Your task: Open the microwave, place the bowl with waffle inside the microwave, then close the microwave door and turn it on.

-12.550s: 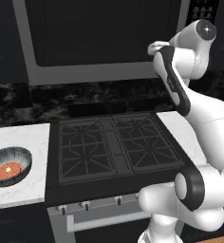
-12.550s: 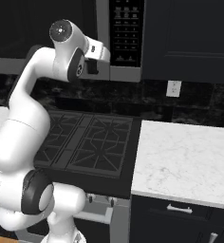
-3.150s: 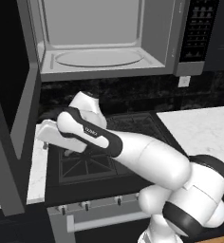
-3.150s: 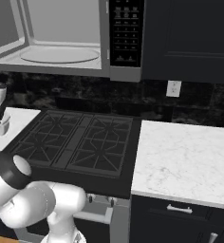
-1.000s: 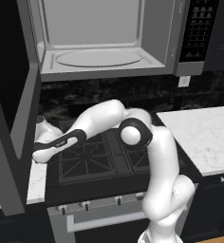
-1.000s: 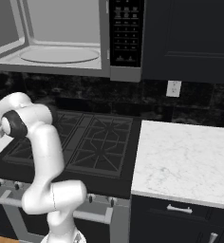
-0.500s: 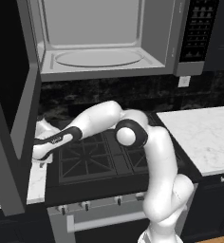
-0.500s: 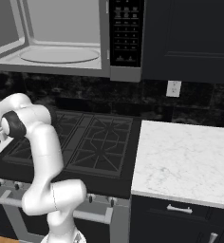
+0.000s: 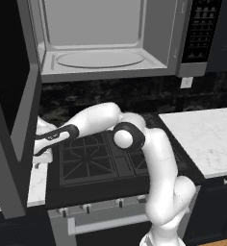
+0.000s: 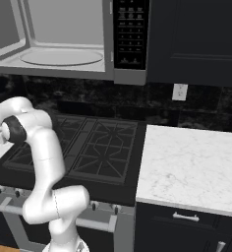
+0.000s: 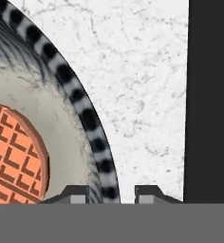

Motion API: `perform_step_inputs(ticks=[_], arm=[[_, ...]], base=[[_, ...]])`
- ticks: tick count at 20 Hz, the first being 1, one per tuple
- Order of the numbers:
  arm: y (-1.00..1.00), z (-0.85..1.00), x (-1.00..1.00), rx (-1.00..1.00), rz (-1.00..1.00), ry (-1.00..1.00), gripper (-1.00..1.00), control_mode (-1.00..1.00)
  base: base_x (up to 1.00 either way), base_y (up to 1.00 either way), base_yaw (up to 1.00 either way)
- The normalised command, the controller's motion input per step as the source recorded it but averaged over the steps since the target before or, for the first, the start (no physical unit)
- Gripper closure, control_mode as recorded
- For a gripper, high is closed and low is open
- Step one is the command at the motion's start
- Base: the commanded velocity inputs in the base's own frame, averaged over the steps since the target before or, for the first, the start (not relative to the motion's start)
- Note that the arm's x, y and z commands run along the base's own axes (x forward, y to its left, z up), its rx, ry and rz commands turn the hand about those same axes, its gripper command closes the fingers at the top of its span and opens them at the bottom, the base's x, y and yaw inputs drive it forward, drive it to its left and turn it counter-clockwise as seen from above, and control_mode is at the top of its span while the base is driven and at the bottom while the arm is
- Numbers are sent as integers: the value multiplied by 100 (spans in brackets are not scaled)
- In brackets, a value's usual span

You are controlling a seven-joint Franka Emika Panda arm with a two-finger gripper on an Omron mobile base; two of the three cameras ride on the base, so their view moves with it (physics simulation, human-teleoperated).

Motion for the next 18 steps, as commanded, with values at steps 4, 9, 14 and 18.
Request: perform_step_inputs(ticks=[4, 9, 14, 18], arm=[[0, -18, 0, -1, 0, 0, 100, -100], [-65, -1, 0, 15, -2, -2, 100, -100], [-82, 29, 0, 25, -2, -12, 100, -100], [-87, 67, -5, 19, -1, -21, 100, -100]], base=[[0, 0, 0], [0, 0, 0], [0, 0, 0], [0, 0, 0]])
